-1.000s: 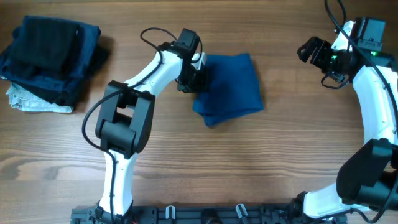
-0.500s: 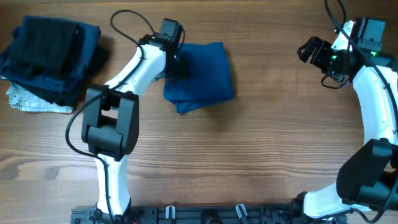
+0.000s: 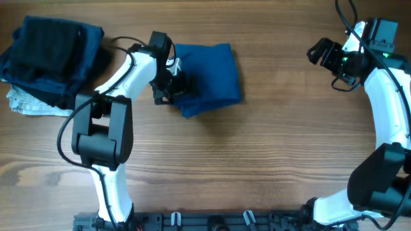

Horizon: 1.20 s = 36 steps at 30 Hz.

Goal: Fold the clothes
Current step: 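Grasp the blue bundle's left edge with the left gripper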

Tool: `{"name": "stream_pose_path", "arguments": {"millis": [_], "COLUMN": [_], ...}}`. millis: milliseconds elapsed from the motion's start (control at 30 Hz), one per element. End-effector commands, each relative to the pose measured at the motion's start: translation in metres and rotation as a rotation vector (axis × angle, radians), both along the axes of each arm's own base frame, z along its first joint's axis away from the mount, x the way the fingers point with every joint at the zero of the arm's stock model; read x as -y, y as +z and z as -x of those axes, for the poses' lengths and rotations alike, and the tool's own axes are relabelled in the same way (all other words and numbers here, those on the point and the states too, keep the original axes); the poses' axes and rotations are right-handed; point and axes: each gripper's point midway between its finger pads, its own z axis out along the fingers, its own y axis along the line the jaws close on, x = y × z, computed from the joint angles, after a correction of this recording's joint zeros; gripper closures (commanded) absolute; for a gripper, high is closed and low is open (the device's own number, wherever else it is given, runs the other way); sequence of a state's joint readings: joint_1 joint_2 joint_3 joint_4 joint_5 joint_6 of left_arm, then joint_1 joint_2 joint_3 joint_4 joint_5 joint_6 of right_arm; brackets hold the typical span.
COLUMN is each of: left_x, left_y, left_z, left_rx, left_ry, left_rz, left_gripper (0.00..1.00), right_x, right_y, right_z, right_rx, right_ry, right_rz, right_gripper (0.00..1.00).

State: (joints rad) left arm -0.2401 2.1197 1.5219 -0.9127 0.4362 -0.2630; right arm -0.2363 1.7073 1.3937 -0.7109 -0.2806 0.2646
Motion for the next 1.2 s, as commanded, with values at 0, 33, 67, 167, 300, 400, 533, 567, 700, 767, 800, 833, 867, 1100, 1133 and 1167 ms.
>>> {"name": "stream_pose_path", "arguments": {"millis": [0, 33, 67, 167, 300, 400, 533, 567, 700, 767, 800, 833, 867, 1100, 1133, 1167], "left_x": [-0.004, -0.005, -0.005, -0.004, -0.010, -0.031, -0.026, -0.021, -0.005, -0.004, -0.004, -0.005, -0.005, -0.005, -0.004, -0.004], "left_y": [-0.024, -0.027, -0.027, -0.012, 0.028, 0.018, -0.001, -0.004, -0.008, -0.008, -0.009, -0.010, -0.012, -0.022, -0.022, -0.022], "left_z": [0.013, 0.013, 0.011, 0.005, -0.013, -0.017, -0.018, -0.017, -0.011, -0.010, -0.010, -0.010, -0.009, -0.010, -0.010, -0.011], "left_rx": [-0.014, -0.009, -0.002, 0.028, 0.151, 0.162, 0.143, 0.143, 0.138, 0.135, 0.134, 0.131, 0.128, 0.115, 0.117, 0.119], "left_ry": [-0.023, -0.023, -0.022, -0.018, -0.012, 0.001, -0.013, -0.023, -0.062, -0.065, -0.065, -0.066, -0.066, -0.067, -0.067, -0.066], "left_rz": [-0.010, -0.019, -0.021, -0.013, -0.052, -0.178, -0.181, -0.179, -0.173, -0.173, -0.174, -0.174, -0.175, -0.179, -0.179, -0.178], "left_gripper": [0.00, 0.00, 0.00, 0.00, 0.00, 0.00, 0.00, 0.00, 0.00, 0.00, 0.00, 0.00, 0.00, 0.39, 0.51, 0.79], "right_x": [0.001, 0.001, 0.001, 0.001, 0.001, 0.001, 0.001, 0.001, 0.001, 0.001, 0.001, 0.001, 0.001, 0.001, 0.001, 0.001], "right_y": [0.000, 0.000, 0.000, 0.000, 0.000, 0.000, 0.000, 0.000, 0.000, 0.000, 0.000, 0.000, 0.000, 0.000, 0.000, 0.000], "right_z": [0.002, 0.002, 0.002, 0.002, 0.002, 0.002, 0.002, 0.002, 0.002, 0.002, 0.002, 0.002, 0.002, 0.002, 0.002, 0.002], "right_rx": [-0.002, -0.002, -0.002, -0.002, -0.002, -0.002, -0.002, -0.002, -0.002, -0.002, -0.002, -0.002, -0.002, -0.002, -0.002, -0.002], "right_ry": [-0.004, -0.004, -0.004, -0.004, -0.004, -0.004, -0.004, -0.004, -0.004, -0.004, -0.004, -0.004, -0.004, -0.004, -0.004, -0.004], "right_rz": [0.014, 0.014, 0.014, 0.014, 0.014, 0.014, 0.014, 0.014, 0.014, 0.014, 0.014, 0.014, 0.014, 0.014, 0.014, 0.014], "right_gripper": [0.00, 0.00, 0.01, 0.00, 0.00, 0.01, 0.00, 0.00, 0.00, 0.01, 0.01, 0.00, 0.01, 0.01, 0.00, 0.01]}}
